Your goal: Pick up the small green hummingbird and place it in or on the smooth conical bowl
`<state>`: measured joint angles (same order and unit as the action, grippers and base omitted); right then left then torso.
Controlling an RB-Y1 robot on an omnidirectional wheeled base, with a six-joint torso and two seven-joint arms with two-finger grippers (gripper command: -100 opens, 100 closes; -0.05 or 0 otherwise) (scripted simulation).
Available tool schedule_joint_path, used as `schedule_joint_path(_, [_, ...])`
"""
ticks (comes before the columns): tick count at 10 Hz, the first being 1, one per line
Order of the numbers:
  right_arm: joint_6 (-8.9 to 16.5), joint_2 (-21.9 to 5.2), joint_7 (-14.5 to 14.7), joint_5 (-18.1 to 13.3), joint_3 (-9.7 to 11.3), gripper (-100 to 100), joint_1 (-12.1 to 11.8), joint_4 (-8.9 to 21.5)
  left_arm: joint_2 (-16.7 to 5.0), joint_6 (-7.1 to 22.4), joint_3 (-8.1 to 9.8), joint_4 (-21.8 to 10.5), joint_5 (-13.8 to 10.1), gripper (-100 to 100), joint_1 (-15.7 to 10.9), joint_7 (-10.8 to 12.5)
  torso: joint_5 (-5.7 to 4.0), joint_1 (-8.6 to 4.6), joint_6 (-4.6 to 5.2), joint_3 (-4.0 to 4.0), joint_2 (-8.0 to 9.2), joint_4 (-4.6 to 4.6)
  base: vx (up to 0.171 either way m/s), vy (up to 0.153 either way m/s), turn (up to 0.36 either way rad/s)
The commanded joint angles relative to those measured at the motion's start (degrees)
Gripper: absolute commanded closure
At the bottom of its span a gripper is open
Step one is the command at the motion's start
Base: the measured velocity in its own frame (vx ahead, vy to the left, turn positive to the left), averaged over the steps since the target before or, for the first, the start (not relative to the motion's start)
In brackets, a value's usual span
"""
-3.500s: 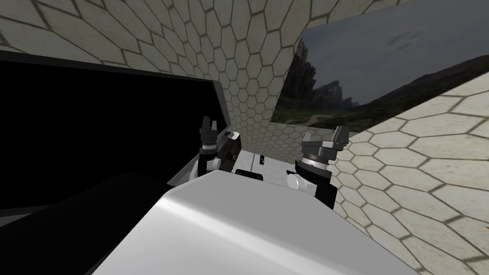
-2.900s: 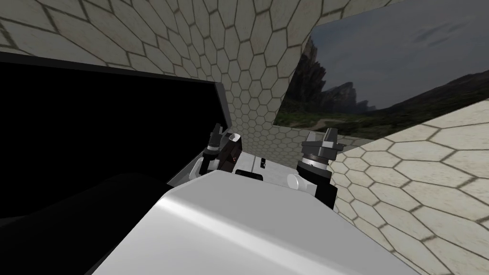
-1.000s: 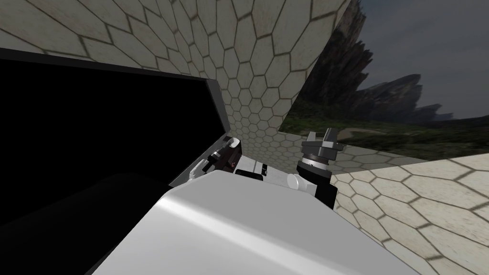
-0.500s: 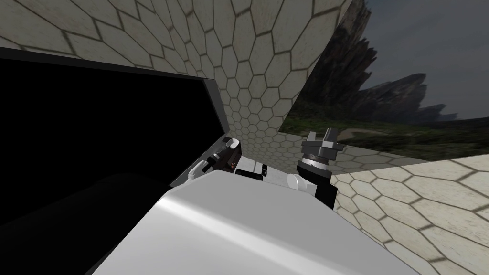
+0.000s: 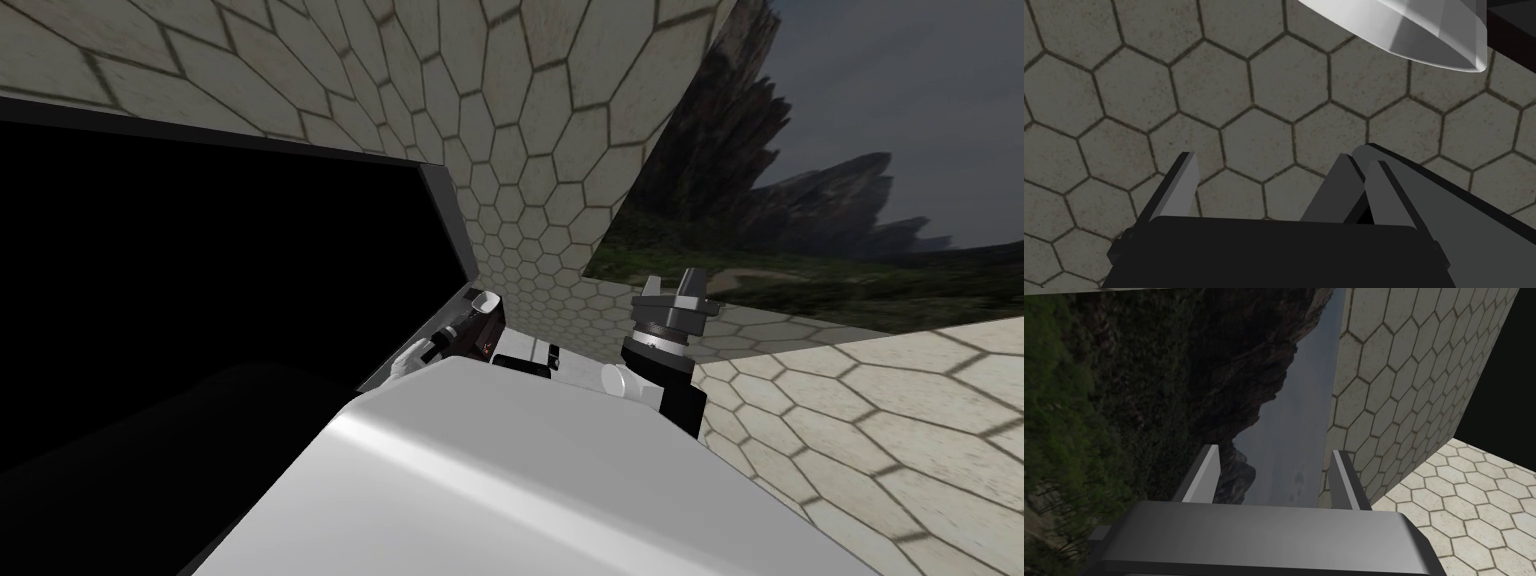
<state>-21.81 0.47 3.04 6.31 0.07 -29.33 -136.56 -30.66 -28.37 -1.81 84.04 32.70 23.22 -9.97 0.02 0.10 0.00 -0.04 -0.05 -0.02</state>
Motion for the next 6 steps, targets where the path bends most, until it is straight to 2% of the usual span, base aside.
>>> schedule_joint_path(1, [0.0, 0.0, 0.0, 0.0, 0.0, 0, 0.0, 0.0, -0.34, -0.03, -0.31, -2.05, 0.3, -100, -0.09, -0.74, 0.0, 0.0, 0.0, 0.0, 0.0, 0.0, 0.011, 0.015, -0.035])
schedule_joint_path(4, [0.0, 0.0, 0.0, 0.0, 0.0, 0, 0.0, 0.0, -2.33, 0.64, -1.83, -7.01, 1.06, -100, -0.8, -2.52, 0.0, -0.01, -0.01, 0.03, 0.05, 0.01, 0.006, 0.015, -0.054])
schedule_joint_path(5, [0.0, 0.0, 0.0, 0.0, 0.0, 0, 0.0, 0.0, -2.33, 0.64, -1.83, -7.35, 1.06, -100, -0.8, -2.52, 0.0, -0.01, 0.0, 0.03, 0.06, 0.02, 0.002, 0.014, -0.042])
schedule_joint_path(6, [0.0, 0.0, 0.0, 0.0, 0.0, 0, 0.0, 0.0, -3.23, 0.99, -2.63, -9.81, 1.27, -100, -1.16, -3.41, 0.0, -0.02, -0.01, 0.04, 0.07, 0.02, -0.006, 0.018, -0.089])
